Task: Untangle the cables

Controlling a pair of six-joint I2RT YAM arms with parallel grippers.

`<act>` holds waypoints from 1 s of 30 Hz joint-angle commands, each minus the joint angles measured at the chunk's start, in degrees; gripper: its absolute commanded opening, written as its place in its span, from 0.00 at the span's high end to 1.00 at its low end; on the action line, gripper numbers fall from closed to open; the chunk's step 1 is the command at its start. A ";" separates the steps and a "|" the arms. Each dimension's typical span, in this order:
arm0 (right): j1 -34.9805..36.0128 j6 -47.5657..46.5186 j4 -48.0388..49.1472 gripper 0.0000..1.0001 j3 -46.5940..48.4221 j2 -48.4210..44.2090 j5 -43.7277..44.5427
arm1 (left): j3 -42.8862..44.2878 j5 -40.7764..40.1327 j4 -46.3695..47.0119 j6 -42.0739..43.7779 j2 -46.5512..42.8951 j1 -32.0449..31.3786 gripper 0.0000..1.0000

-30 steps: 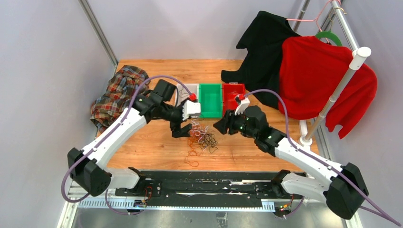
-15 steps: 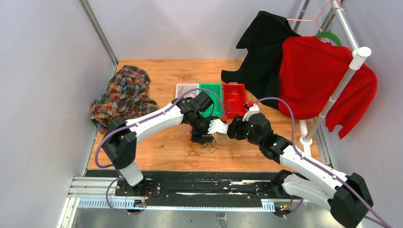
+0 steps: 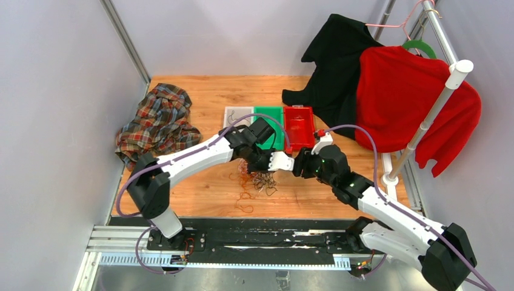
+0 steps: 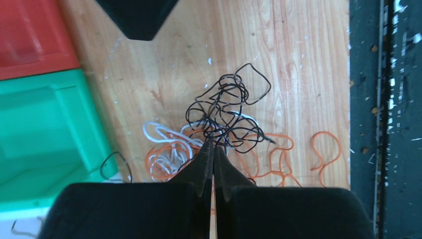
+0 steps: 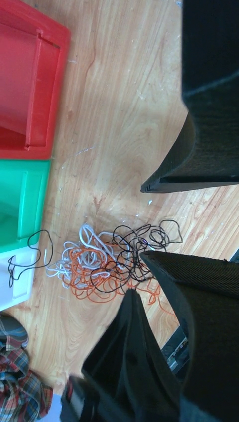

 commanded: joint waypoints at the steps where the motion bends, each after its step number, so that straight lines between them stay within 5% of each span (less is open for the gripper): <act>1: -0.75 -1.85 4.01 0.52 0.47 0.78 -2.21 | 3.94 0.37 -4.26 -4.08 -7.90 -0.37 0.99; 8: -0.67 -5.54 9.61 0.49 8.42 9.66 -6.58 | 11.31 2.78 -12.04 -8.84 -17.88 -0.36 0.99; 19: 6.87 -7.18 12.89 0.54 33.27 42.04 -11.12 | 17.54 5.59 -16.91 -15.88 -28.68 -0.36 1.00; 23: 8.74 -5.60 15.25 0.63 32.61 50.66 -12.71 | 18.54 4.12 -18.50 -15.39 -32.64 -0.36 1.00; 30: 11.57 -3.28 21.91 0.68 20.33 50.29 -8.46 | 21.78 -0.70 -18.48 -13.23 -34.64 -0.36 1.00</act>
